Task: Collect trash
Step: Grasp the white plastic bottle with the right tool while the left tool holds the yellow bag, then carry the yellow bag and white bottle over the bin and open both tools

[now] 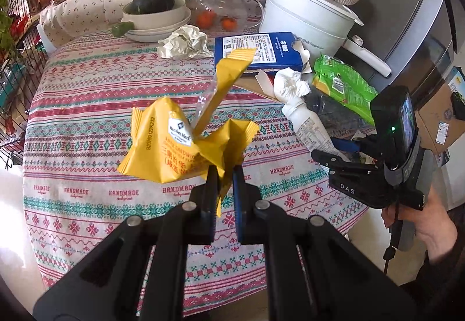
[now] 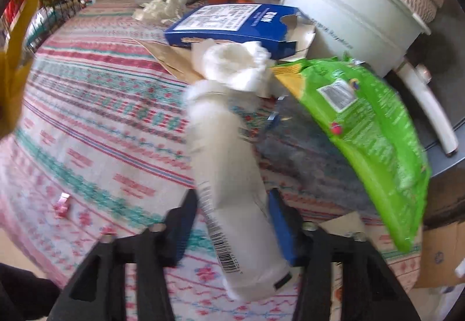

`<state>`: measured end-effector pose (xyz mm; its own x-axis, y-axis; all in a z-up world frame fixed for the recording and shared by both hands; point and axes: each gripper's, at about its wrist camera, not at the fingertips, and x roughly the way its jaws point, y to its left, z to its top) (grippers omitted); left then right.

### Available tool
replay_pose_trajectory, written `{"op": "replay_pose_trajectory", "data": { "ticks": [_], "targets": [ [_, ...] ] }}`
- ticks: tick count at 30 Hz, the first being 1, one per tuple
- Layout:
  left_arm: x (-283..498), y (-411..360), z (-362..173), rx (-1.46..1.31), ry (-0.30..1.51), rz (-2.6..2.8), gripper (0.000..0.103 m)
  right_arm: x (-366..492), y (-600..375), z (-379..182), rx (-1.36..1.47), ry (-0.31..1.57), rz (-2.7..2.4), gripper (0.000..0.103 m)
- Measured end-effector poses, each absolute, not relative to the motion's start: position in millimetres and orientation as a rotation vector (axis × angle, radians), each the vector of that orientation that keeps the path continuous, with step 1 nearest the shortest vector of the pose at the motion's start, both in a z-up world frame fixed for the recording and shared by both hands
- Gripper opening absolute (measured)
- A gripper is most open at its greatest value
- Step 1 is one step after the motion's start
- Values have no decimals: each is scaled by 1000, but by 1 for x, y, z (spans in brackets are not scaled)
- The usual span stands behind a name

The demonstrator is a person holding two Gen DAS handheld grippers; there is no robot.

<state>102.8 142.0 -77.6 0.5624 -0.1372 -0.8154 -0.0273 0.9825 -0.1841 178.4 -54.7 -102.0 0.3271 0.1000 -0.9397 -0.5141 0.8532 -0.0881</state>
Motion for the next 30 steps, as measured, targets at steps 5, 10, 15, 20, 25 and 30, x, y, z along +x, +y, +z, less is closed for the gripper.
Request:
{"op": "replay_pose_trajectory", "data": {
  "ticks": [5,10,15,20,25,30],
  "targets": [
    [102,143,-78,-196,978,-57,11,184,-61,-96,-222,1284,446,35],
    [101,141,-80,-193,990,-60,11,184,-82,-97,-8,1382,465,34],
    [101,137,-84,-180,1009,-59,11,179,-91,-94,103,1427,498,33],
    [101,134,-83,-175,1009,-65,11,174,-95,-85,114,1411,513,33],
    [100,129,-83,-163,1010,-75,11,168,-105,-78,116,1405,505,33],
    [99,122,-81,-151,1007,-88,11,165,-116,-69,147,1393,517,33]
  ]
}}
